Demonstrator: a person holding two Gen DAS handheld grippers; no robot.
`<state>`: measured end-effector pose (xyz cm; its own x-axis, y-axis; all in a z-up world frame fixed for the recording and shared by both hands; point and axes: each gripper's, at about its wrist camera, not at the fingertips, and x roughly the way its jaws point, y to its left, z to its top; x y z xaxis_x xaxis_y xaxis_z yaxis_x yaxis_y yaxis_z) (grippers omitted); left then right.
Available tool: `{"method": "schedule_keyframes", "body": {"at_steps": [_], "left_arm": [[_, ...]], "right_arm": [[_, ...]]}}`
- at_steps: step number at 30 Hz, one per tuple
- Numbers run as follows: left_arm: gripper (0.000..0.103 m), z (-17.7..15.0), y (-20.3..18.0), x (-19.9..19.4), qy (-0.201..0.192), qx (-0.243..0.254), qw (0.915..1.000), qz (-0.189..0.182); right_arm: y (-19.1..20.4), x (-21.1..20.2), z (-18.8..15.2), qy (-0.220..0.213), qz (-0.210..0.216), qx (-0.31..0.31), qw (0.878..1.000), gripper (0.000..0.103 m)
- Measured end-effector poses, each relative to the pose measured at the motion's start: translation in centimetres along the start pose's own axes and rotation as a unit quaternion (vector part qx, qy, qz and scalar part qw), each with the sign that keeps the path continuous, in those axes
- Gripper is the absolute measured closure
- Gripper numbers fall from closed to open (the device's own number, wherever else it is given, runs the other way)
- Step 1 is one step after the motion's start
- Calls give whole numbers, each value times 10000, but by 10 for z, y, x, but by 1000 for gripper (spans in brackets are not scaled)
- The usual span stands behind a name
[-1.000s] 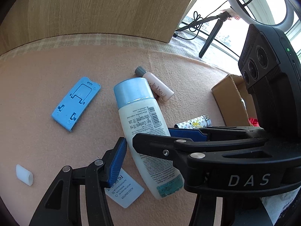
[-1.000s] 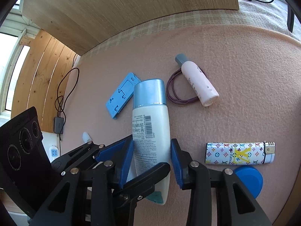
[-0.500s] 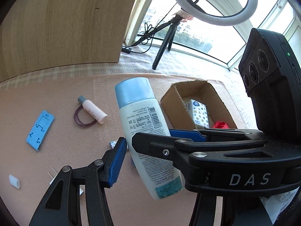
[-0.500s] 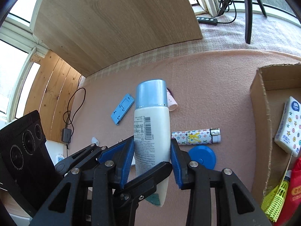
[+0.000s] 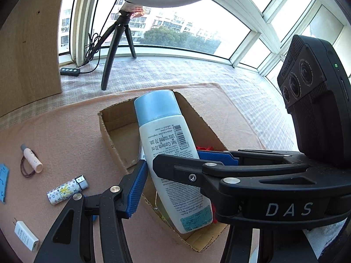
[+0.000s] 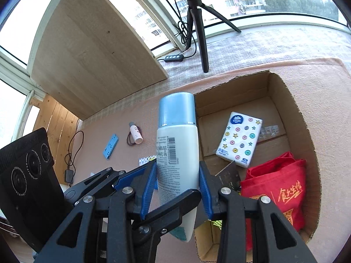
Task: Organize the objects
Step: 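Carry the lotion bottle with the right tool into the box and release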
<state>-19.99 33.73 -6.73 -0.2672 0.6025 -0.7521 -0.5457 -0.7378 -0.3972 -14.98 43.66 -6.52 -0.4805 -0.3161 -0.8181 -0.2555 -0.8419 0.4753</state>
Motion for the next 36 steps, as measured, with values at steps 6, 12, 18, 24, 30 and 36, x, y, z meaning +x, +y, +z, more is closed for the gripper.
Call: {"method": "schedule_keyframes", "body": {"at_steps": [6,12,18,24,30,36], "left_arm": [[44,1,-20,9,136,81,9998,-118],[28,-2,-12,-1,87,9,9999,107],[28,-12,1,-14,56,-45,9996,268],[28,-28,14,-38,9,-115,9990,442],[28,-49,32,-69,-51,-116,9971,754],[28,-87,69,-104,-37,-186,9931,1157]], "right_arm": [[-23,-17,-5,-114,-68,25,9999,68],[-31,-36,-10,-499,-354,31,9981,46],[-31,-39,-15,-534,-382,48,9978,46],[-19,-38,-34,-577,-430,-75,9974,46],[-2,-42,-51,-669,-371,-99,9970,46],[21,-47,-62,-773,-338,-238,9962,46]]}}
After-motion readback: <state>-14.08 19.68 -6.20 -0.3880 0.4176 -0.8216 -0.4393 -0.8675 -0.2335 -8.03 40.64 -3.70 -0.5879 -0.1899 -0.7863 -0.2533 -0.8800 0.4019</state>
